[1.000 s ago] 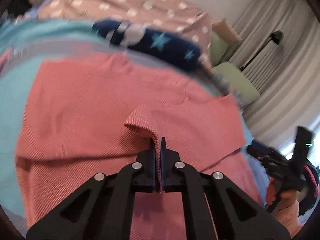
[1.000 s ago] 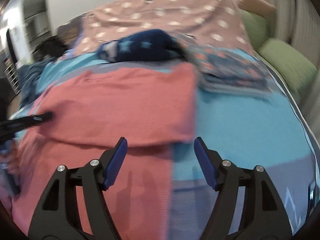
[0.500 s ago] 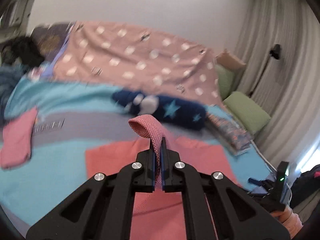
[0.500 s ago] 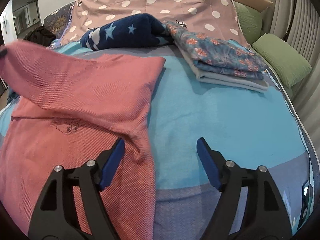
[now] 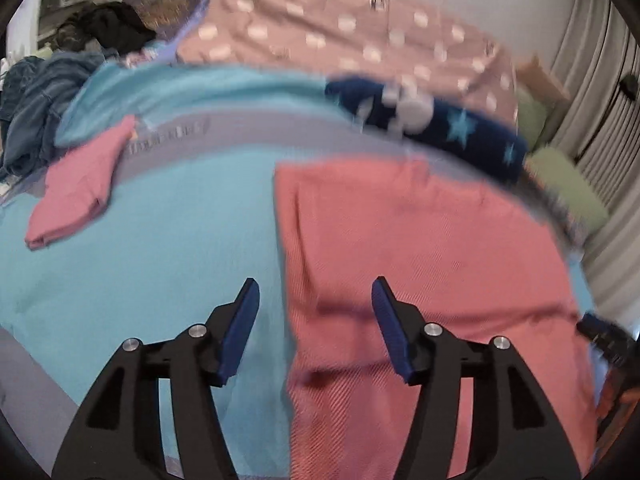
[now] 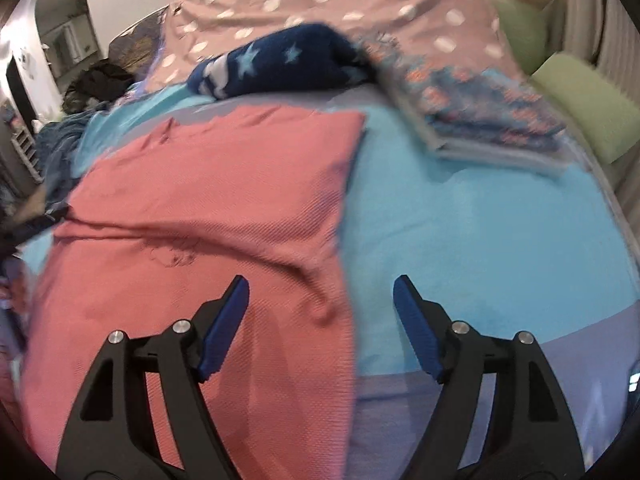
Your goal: Fold small clothes
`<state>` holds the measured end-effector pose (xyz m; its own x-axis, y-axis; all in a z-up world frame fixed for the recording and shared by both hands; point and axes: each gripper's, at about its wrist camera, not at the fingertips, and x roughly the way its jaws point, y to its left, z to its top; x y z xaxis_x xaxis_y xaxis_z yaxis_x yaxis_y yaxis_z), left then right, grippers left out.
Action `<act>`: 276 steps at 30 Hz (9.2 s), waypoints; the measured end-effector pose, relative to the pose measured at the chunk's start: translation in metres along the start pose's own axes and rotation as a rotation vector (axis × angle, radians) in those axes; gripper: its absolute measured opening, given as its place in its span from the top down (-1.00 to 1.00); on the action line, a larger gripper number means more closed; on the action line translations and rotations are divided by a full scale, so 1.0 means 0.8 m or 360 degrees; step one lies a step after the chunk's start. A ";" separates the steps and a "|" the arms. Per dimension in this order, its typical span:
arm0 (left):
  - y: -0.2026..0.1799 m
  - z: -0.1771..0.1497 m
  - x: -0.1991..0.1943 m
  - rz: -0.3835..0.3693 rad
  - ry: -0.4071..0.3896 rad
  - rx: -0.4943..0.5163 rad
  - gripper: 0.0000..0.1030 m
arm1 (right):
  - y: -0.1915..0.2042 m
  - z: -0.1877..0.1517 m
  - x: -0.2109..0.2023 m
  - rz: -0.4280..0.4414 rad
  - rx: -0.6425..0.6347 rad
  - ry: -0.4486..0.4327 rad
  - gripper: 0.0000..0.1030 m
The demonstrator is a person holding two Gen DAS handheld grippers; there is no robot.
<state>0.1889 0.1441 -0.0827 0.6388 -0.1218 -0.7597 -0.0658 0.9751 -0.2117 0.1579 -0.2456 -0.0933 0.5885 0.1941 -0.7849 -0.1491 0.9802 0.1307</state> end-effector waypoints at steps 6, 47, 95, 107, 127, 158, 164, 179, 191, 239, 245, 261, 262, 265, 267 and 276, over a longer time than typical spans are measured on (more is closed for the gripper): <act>0.004 -0.008 -0.008 0.0047 -0.0006 0.0025 -0.16 | -0.049 -0.006 -0.005 -0.0163 0.0273 -0.0013 -0.41; 0.009 -0.038 -0.032 0.0536 -0.0028 0.0198 -0.54 | -0.028 -0.003 0.005 -0.0225 0.0066 -0.0034 -0.38; -0.111 0.128 0.147 0.0356 0.0033 0.0926 0.10 | 0.083 0.208 0.181 -0.0343 -0.0388 0.0013 -0.35; -0.022 0.097 0.029 0.0528 -0.0205 0.0604 0.02 | 0.008 0.118 0.035 -0.0052 -0.0111 -0.0157 -0.06; 0.024 -0.189 -0.155 -0.0327 0.0042 0.0123 -0.19 | -0.038 -0.161 -0.146 0.0371 0.0273 0.0025 0.39; 0.020 -0.299 -0.232 -0.0695 0.0131 -0.0236 0.89 | -0.073 -0.291 -0.231 0.1062 0.0647 0.0077 0.92; 0.014 -0.288 -0.296 -0.0672 -0.0031 -0.0088 0.88 | -0.076 -0.289 -0.258 0.0953 0.0574 0.0026 0.92; 0.016 -0.322 -0.252 -0.0514 0.0140 -0.0038 -0.30 | -0.068 -0.307 -0.218 0.0855 0.0551 0.0171 0.26; 0.003 -0.307 -0.227 -0.0707 0.0132 -0.0022 -0.39 | -0.030 -0.287 -0.213 0.0929 0.0391 0.0168 -0.61; -0.029 -0.193 -0.333 -0.0712 -0.0482 -0.0075 0.89 | -0.013 -0.158 -0.303 0.0591 0.0246 -0.0594 0.91; -0.030 -0.153 -0.303 -0.0688 -0.0459 -0.0129 0.87 | -0.014 -0.121 -0.278 0.0543 0.0220 -0.0583 0.90; -0.028 -0.081 -0.240 -0.0610 -0.0371 -0.0120 0.87 | -0.007 -0.031 -0.203 0.0471 0.0184 -0.0539 0.88; -0.027 -0.075 -0.235 -0.0611 -0.0366 -0.0127 0.87 | -0.007 -0.026 -0.199 0.0468 0.0184 -0.0536 0.88; -0.024 -0.058 -0.219 -0.0605 -0.0347 -0.0144 0.87 | -0.007 -0.008 -0.182 0.0450 0.0180 -0.0515 0.88; -0.023 -0.045 -0.207 -0.0600 -0.0332 -0.0147 0.87 | -0.007 0.005 -0.168 0.0428 0.0177 -0.0495 0.88; -0.024 0.004 -0.144 -0.0530 -0.0255 -0.0158 0.87 | -0.007 0.055 -0.102 0.0342 0.0184 -0.0373 0.87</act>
<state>0.1191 0.1403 0.0106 0.7490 -0.3907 -0.5352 0.0967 0.8635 -0.4950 0.1459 -0.2650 -0.0033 0.7223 0.3873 -0.5729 -0.2060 0.9113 0.3564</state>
